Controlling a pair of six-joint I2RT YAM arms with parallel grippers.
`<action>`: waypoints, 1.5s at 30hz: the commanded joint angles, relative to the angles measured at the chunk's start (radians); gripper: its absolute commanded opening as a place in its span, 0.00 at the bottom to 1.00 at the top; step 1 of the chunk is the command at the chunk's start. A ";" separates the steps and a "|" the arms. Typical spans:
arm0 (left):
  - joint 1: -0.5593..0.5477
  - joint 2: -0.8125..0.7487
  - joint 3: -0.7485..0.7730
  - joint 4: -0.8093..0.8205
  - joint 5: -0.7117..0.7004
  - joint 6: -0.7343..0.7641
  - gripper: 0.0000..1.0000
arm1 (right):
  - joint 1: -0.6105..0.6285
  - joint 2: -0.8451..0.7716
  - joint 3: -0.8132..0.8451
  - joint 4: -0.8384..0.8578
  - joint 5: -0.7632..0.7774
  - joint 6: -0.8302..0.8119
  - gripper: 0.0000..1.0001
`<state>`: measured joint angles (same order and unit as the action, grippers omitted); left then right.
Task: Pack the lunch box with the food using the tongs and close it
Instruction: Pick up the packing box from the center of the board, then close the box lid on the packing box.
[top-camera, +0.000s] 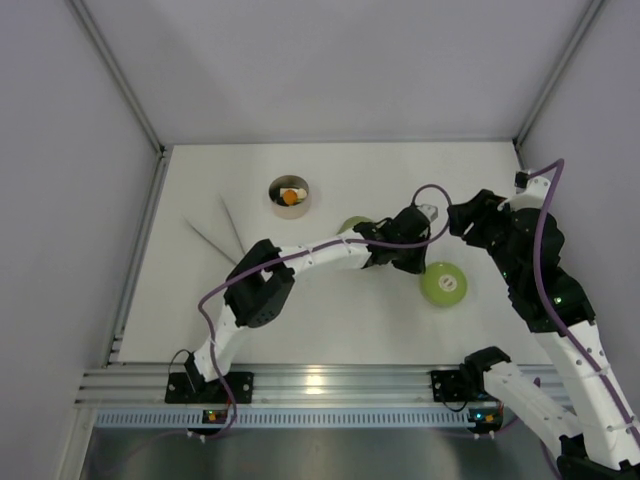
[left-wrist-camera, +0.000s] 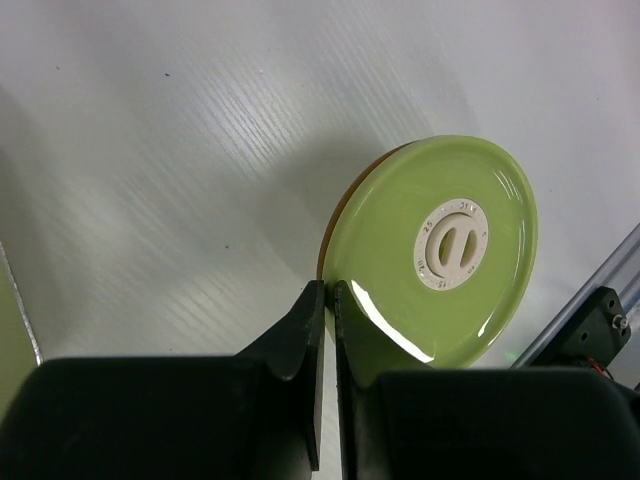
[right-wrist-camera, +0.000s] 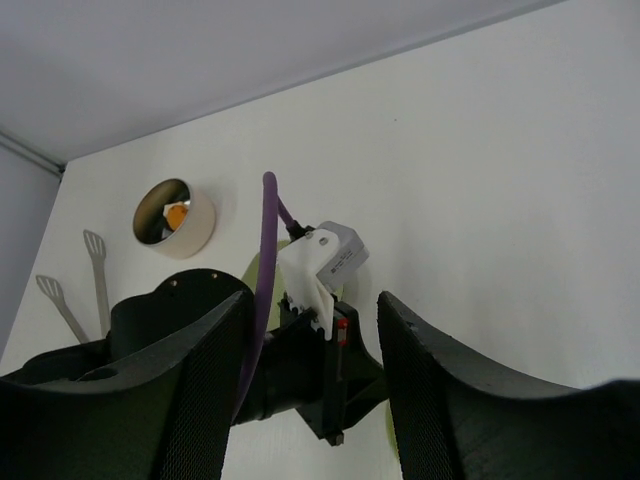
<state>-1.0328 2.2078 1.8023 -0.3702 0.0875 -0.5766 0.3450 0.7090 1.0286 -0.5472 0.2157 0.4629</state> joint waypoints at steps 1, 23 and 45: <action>0.007 -0.100 -0.020 -0.009 -0.019 0.015 0.00 | 0.017 0.000 0.040 0.003 0.007 -0.017 0.54; 0.359 -0.444 -0.276 -0.049 -0.112 0.029 0.00 | 0.019 0.081 0.053 0.058 -0.025 -0.001 0.54; 0.792 -0.409 -0.347 -0.006 -0.124 -0.016 0.00 | 0.017 0.227 0.062 0.108 -0.105 0.003 0.51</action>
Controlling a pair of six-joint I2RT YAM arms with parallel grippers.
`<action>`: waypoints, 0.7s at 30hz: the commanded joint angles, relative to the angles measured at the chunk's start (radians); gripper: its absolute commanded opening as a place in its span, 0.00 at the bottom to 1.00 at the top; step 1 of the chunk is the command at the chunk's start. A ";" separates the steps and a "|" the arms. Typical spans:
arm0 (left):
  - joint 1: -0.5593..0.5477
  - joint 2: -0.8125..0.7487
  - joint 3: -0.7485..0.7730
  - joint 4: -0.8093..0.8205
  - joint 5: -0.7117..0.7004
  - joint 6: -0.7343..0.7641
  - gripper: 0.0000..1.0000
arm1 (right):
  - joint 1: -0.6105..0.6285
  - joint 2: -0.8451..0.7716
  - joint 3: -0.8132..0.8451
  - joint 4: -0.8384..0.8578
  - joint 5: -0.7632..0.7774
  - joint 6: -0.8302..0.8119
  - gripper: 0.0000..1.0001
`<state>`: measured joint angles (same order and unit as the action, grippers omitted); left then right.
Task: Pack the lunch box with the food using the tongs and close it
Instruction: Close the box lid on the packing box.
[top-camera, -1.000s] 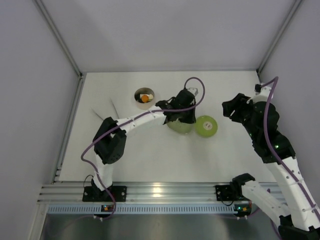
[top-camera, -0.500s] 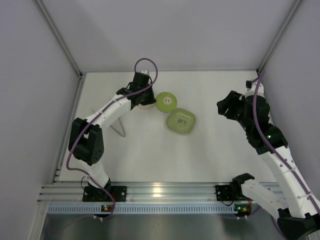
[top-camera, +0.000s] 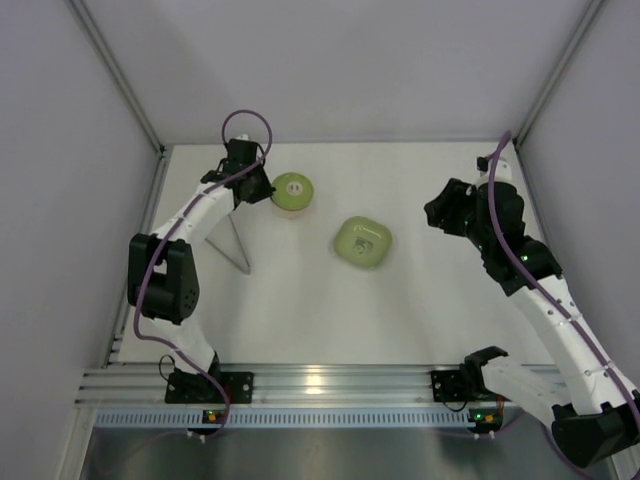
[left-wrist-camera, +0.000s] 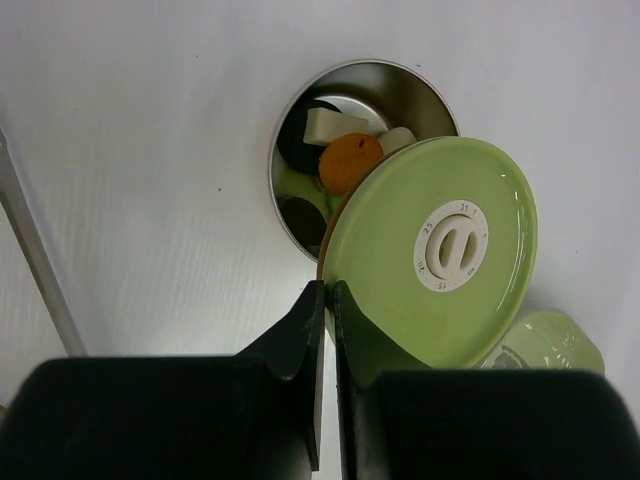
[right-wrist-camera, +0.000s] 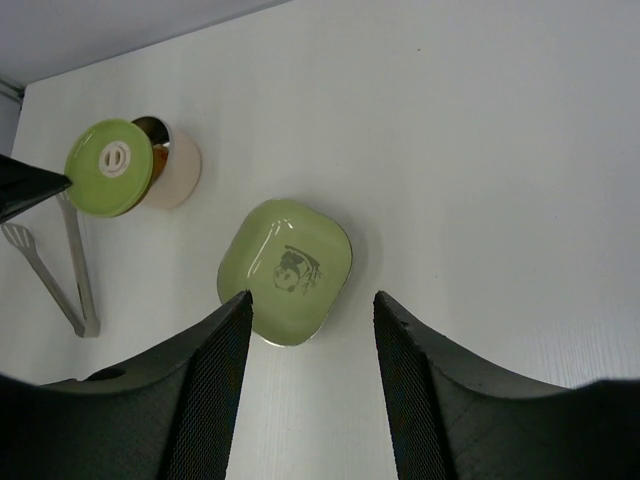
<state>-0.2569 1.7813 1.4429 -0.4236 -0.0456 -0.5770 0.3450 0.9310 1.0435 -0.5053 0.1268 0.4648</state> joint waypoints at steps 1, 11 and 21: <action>0.019 0.030 0.016 0.048 0.006 -0.015 0.00 | 0.018 0.006 0.047 0.067 -0.016 0.002 0.51; 0.059 0.084 0.053 0.072 0.009 -0.023 0.00 | 0.017 0.015 0.032 0.063 -0.010 -0.003 0.51; 0.084 0.102 0.071 0.091 0.029 -0.026 0.00 | 0.017 0.020 0.029 0.063 -0.007 -0.006 0.51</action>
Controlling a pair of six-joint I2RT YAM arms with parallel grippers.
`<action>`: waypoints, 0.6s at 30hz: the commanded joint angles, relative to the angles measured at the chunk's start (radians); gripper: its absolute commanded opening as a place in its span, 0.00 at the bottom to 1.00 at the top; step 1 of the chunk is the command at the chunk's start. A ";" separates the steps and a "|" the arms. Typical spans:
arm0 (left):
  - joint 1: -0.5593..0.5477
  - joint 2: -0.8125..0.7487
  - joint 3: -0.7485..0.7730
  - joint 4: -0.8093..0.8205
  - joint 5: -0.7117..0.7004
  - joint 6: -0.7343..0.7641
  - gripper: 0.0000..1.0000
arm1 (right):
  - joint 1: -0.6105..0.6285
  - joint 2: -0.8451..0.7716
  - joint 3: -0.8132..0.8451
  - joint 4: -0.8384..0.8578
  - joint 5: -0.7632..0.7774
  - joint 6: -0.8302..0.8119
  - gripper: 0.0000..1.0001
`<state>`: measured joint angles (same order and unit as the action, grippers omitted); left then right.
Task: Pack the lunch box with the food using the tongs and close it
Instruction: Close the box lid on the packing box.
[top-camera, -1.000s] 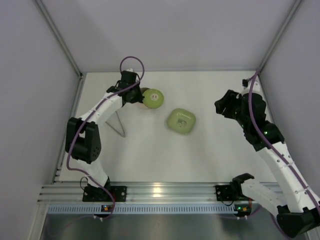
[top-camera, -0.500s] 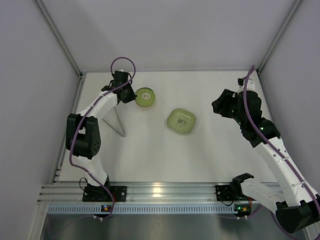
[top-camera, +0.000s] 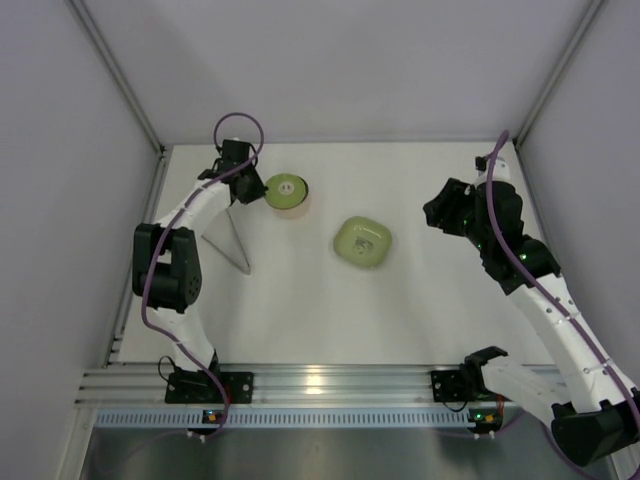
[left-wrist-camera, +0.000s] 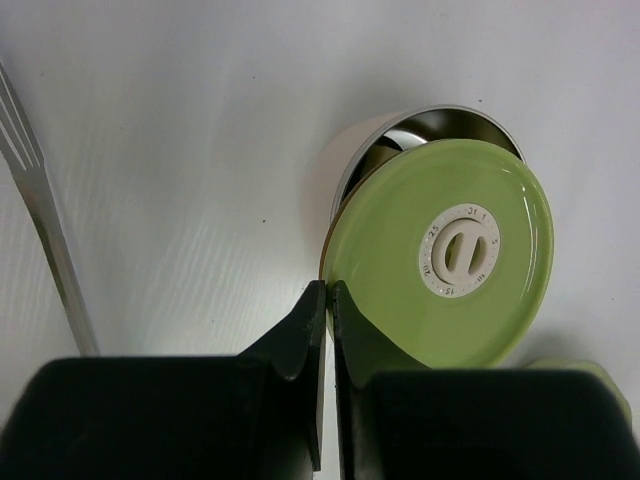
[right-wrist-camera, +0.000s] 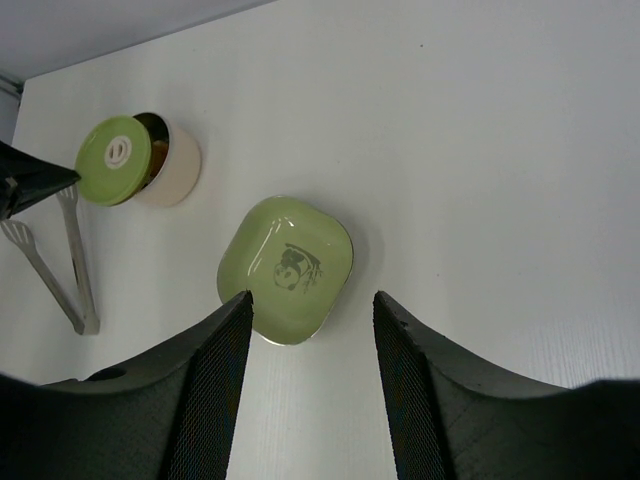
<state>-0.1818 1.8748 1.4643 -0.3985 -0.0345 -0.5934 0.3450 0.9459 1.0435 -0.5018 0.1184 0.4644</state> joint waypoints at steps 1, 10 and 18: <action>0.010 0.018 0.054 0.066 0.018 -0.009 0.00 | 0.017 0.007 0.029 0.060 0.001 -0.007 0.51; 0.012 0.067 0.094 0.067 0.027 -0.011 0.00 | 0.017 0.007 0.035 0.054 0.004 -0.007 0.51; 0.012 0.084 0.094 0.070 0.028 -0.006 0.00 | 0.017 0.010 0.033 0.057 0.003 -0.006 0.51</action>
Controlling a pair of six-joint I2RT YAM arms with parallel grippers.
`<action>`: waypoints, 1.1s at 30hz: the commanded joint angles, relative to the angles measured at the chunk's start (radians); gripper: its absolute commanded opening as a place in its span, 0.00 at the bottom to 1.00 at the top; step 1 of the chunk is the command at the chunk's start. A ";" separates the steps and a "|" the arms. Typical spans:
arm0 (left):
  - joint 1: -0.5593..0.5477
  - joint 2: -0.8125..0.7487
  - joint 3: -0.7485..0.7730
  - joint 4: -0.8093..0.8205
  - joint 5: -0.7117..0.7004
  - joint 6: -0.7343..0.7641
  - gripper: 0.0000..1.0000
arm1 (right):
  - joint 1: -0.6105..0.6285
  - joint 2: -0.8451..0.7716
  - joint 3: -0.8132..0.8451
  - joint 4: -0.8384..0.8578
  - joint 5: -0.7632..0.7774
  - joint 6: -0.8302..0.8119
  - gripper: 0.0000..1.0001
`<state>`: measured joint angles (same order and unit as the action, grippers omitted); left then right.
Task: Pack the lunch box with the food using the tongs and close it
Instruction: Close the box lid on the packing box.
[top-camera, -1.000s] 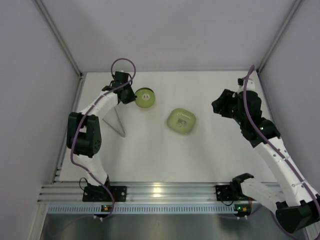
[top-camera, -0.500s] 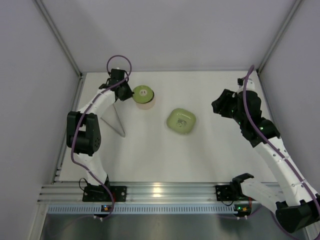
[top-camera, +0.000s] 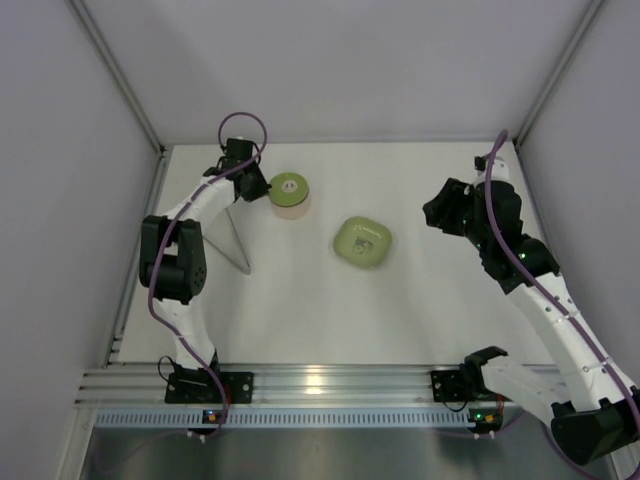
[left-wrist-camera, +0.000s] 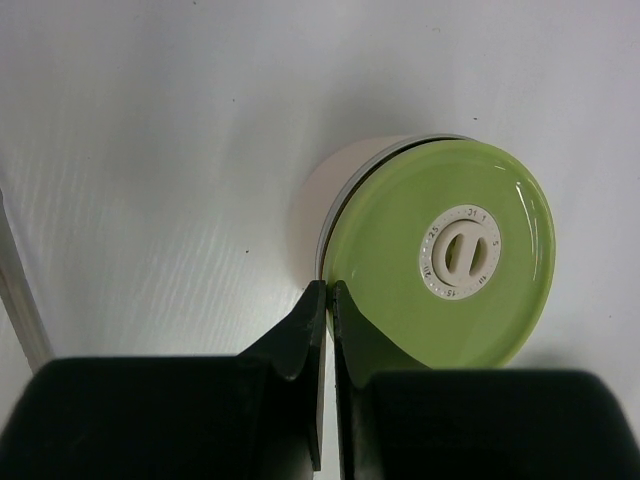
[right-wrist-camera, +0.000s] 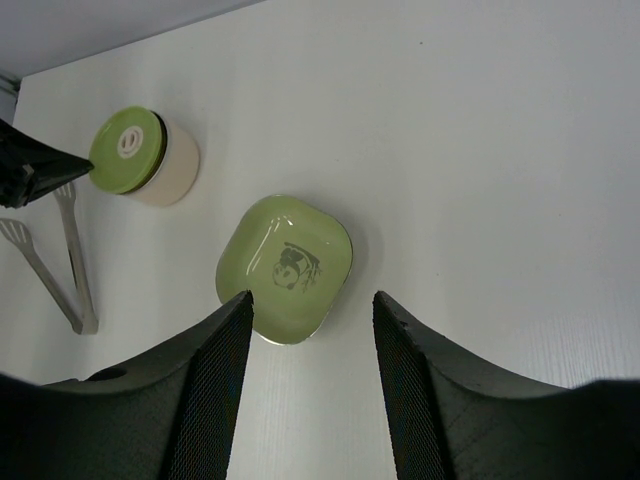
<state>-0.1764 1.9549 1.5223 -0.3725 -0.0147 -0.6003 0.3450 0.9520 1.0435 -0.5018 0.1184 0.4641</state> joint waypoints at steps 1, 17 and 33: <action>0.006 0.007 0.038 0.044 0.007 0.000 0.00 | 0.017 0.004 0.033 0.057 0.003 -0.004 0.51; 0.006 0.035 0.029 0.055 -0.013 0.005 0.00 | 0.017 0.021 0.023 0.068 -0.002 -0.001 0.50; 0.002 0.045 0.013 0.004 -0.074 0.043 0.00 | 0.017 0.237 0.076 0.180 -0.141 0.016 0.51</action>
<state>-0.1791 1.9762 1.5257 -0.3485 -0.0418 -0.5819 0.3450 1.1503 1.0496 -0.4328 0.0284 0.4747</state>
